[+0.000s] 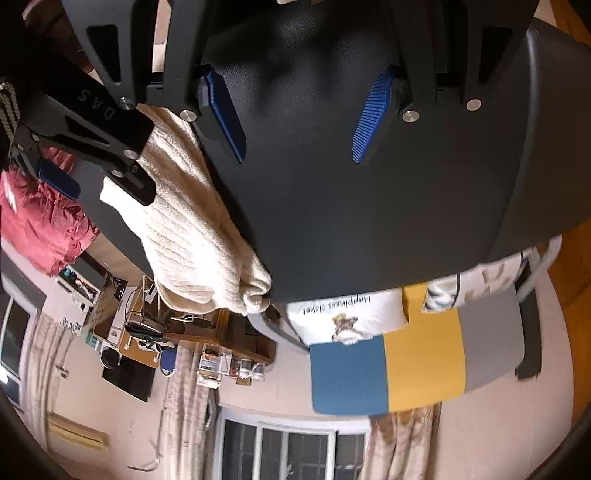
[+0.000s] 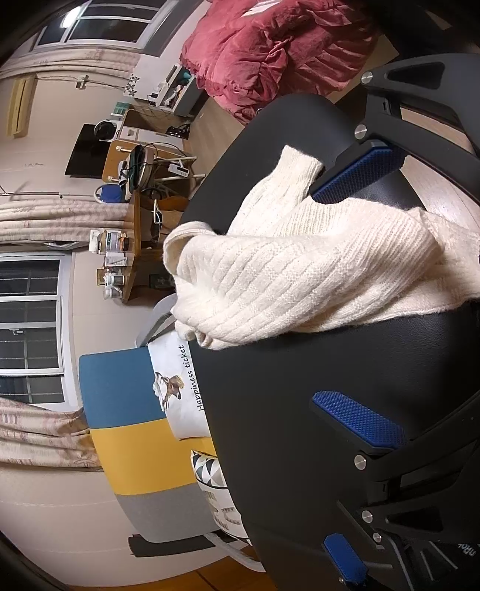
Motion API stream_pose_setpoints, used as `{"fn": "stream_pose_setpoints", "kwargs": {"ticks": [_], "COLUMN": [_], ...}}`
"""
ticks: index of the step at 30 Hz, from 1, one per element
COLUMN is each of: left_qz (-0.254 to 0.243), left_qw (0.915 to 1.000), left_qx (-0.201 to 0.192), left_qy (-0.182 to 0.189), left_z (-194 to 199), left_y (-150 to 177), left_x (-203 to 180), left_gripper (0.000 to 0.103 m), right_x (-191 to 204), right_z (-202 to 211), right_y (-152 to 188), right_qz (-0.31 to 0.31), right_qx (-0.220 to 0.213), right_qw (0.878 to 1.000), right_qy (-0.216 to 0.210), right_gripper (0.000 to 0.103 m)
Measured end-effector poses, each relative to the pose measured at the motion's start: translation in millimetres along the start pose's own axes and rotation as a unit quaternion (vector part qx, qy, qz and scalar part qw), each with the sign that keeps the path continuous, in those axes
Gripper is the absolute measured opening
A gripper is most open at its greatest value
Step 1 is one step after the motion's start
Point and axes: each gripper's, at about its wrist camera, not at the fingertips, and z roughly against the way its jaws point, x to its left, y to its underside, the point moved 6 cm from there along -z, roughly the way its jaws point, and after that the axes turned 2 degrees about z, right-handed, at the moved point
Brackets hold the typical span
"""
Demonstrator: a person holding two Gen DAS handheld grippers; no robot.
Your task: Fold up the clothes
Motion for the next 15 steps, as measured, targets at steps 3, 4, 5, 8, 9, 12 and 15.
{"fn": "stream_pose_setpoints", "kwargs": {"ticks": [3, 4, 5, 8, 9, 12, 15], "left_qz": [0.007, 0.008, 0.009, 0.011, 0.014, 0.018, 0.022], "left_qw": [0.9999, 0.9998, 0.9997, 0.9996, 0.9996, 0.9997, 0.9997], "left_qx": [0.012, 0.016, 0.021, 0.025, 0.026, 0.013, 0.000], "left_qy": [-0.007, -0.006, -0.004, -0.007, -0.006, -0.012, -0.010], "left_z": [-2, -4, -5, -6, -6, -1, 5], "left_y": [6, 7, 8, 10, 10, 8, 3], "left_x": [4, 5, 6, 11, 13, 20, 27], "left_gripper": [0.062, 0.062, 0.062, 0.062, 0.062, 0.062, 0.062], "right_x": [1, 1, 2, 2, 3, 4, 5], "right_z": [1, 1, 2, 6, 7, 11, 14], "right_y": [1, 1, 0, -1, -2, -3, -2], "right_qz": [0.001, 0.001, 0.001, -0.001, -0.002, -0.003, -0.003], "right_qx": [-0.001, -0.002, -0.004, -0.011, -0.012, -0.017, -0.019], "right_qw": [1.000, 1.000, 1.000, 1.000, 1.000, 1.000, 1.000], "right_qy": [-0.001, -0.001, -0.002, -0.005, -0.006, -0.011, -0.014], "right_gripper": [0.103, 0.103, 0.103, 0.103, 0.103, 0.103, 0.103]}}
